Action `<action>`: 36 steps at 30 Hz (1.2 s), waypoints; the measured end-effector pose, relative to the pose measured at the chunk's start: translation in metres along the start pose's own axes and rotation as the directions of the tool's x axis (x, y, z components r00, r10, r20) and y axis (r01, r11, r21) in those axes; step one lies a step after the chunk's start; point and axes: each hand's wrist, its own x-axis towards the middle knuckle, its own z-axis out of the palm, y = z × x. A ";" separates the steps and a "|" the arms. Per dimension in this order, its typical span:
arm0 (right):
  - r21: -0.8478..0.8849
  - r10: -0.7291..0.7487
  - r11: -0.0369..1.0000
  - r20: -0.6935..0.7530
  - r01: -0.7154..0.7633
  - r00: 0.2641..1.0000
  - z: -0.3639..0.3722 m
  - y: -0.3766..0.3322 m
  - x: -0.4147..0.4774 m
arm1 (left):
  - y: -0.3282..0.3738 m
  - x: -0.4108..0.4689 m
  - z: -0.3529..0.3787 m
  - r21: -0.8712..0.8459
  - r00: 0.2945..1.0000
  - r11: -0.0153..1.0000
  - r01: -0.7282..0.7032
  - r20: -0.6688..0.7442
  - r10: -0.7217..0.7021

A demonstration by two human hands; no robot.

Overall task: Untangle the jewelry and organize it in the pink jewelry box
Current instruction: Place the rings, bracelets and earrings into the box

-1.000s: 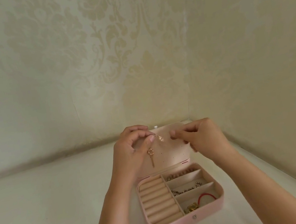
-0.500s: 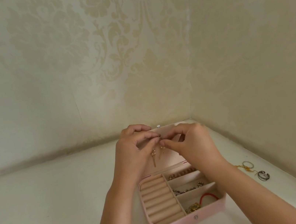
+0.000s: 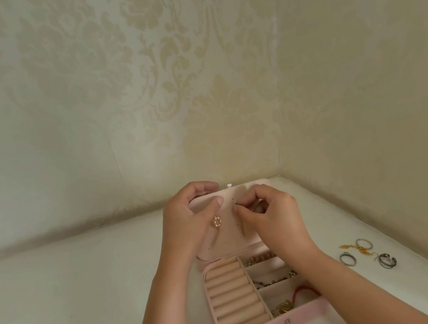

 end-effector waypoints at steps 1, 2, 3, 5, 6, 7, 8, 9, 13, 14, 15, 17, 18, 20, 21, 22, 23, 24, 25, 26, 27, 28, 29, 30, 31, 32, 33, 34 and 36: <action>0.022 0.006 1.000 -0.011 -0.006 1.000 0.002 0.001 0.000 | 0.001 0.002 -0.001 0.020 0.999 1.000 0.020 0.024 -0.021; 0.041 0.013 0.999 -0.021 -0.012 1.000 0.003 0.001 0.001 | 0.002 0.005 -0.002 0.040 0.998 0.998 0.041 0.054 -0.043; 0.060 0.018 0.998 -0.029 -0.016 0.999 0.004 0.001 0.001 | 0.003 0.008 -0.004 0.063 0.994 0.996 0.058 0.089 -0.064; 0.091 0.022 0.996 -0.039 -0.019 0.999 0.005 0.001 0.001 | 0.006 0.015 -0.007 0.127 0.982 0.989 0.071 0.165 -0.092; 0.101 0.021 0.995 -0.045 -0.016 0.999 0.006 0.002 0.002 | 0.007 0.019 -0.009 0.162 0.974 0.984 0.074 0.198 -0.106; 0.108 0.020 0.994 -0.051 -0.015 0.999 0.006 0.002 0.002 | 0.009 0.023 -0.010 0.190 0.966 0.979 0.077 0.228 -0.121; 0.112 0.022 0.994 -0.055 -0.015 0.998 0.007 0.002 0.002 | 0.012 0.026 -0.011 0.212 0.957 0.974 0.080 0.257 -0.135; 0.111 0.025 0.994 -0.058 -0.019 0.998 0.007 0.002 0.002 | 0.014 0.029 -0.012 0.234 0.947 0.969 0.082 0.284 -0.149; 0.077 0.028 0.997 -0.075 -0.023 0.997 0.008 0.003 0.003 | 0.022 0.038 -0.011 0.329 0.915 0.940 0.090 0.345 -0.208; 0.071 0.027 0.997 -0.077 -0.022 0.997 0.008 0.003 0.003 | 0.023 0.040 -0.011 0.341 0.908 0.935 0.099 0.353 -0.225; 0.063 0.027 0.998 -0.075 -0.022 0.997 0.008 0.003 0.002 | 0.025 0.041 -0.010 0.351 0.902 0.930 0.110 0.358 -0.242; 0.047 0.032 0.998 -0.066 -0.029 0.997 0.008 0.004 0.002 | 0.027 0.044 -0.010 0.372 0.888 0.921 0.117 0.376 -0.265; 0.041 0.034 0.999 -0.066 -0.031 0.997 0.009 0.005 0.001 | 0.027 0.046 -0.009 0.382 0.879 0.917 0.110 0.394 -0.270; 0.030 0.031 0.999 -0.075 -0.028 0.997 0.010 0.005 0.002 | 0.029 0.049 -0.008 0.409 0.858 0.909 0.087 0.432 -0.277; 0.024 0.027 0.999 -0.082 -0.025 0.996 0.010 0.006 0.002 | 0.029 0.050 -0.008 0.427 0.850 0.901 0.075 0.445 -0.282; 0.019 0.025 1.000 -0.088 -0.023 0.996 0.010 0.006 0.002 | 0.028 0.052 -0.007 0.442 0.840 0.895 0.060 0.462 -0.285; 0.015 0.026 1.000 -0.093 -0.025 0.995 0.010 0.006 0.002 | 0.029 0.053 -0.007 0.452 0.829 0.891 0.045 0.480 -0.286; 0.012 0.031 0.999 -0.096 -0.030 0.995 0.011 0.006 0.002 | 0.028 0.054 -0.006 0.449 0.819 0.893 0.032 0.500 -0.281; 0.009 0.036 0.999 -0.098 -0.035 0.995 0.011 0.006 0.002 | 0.029 0.054 -0.006 0.443 0.815 0.896 0.021 0.512 -0.272; 0.007 0.039 0.999 -0.103 -0.038 0.994 0.011 0.006 0.002 | 0.030 0.054 -0.006 0.439 0.812 0.898 0.009 0.521 -0.262; 0.006 0.039 0.999 -0.110 -0.039 0.993 0.011 0.006 0.002 | 0.031 0.053 -0.005 0.442 0.808 0.897 0.000 0.529 -0.260; 0.004 0.036 0.999 -0.120 -0.036 0.992 0.011 0.006 0.002 | 0.032 0.053 -0.005 0.443 0.804 0.896 -0.005 0.535 -0.260; 0.001 0.032 0.999 -0.128 -0.032 0.991 0.011 0.006 0.001 | 0.032 0.052 -0.006 0.445 0.803 0.895 -0.006 0.535 -0.261; 0.000 0.029 1.000 -0.132 -0.030 0.991 0.012 0.006 0.001 | 0.033 0.052 -0.006 0.443 0.805 0.897 -0.006 0.534 -0.258; 0.001 0.030 1.000 -0.133 -0.030 0.991 0.012 0.005 0.001 | 0.032 0.051 -0.007 0.438 0.810 0.899 -0.001 0.528 -0.256; 0.006 0.033 0.999 -0.132 -0.033 0.991 0.013 0.005 0.001 | 0.032 0.051 -0.007 0.437 0.811 0.900 0.000 0.526 -0.255; 0.014 0.039 0.999 -0.130 -0.037 0.991 0.013 0.005 0.000 | 0.032 0.050 -0.007 0.437 0.816 0.900 0.003 0.520 -0.255; 0.028 0.047 0.999 -0.128 -0.044 0.991 0.013 0.005 0.000 | 0.032 0.050 -0.006 0.446 0.816 0.895 0.005 0.516 -0.262; 0.062 0.063 0.996 -0.112 -0.057 0.992 0.011 0.005 0.000 | 0.034 0.048 -0.004 0.465 0.820 0.885 0.005 0.505 -0.271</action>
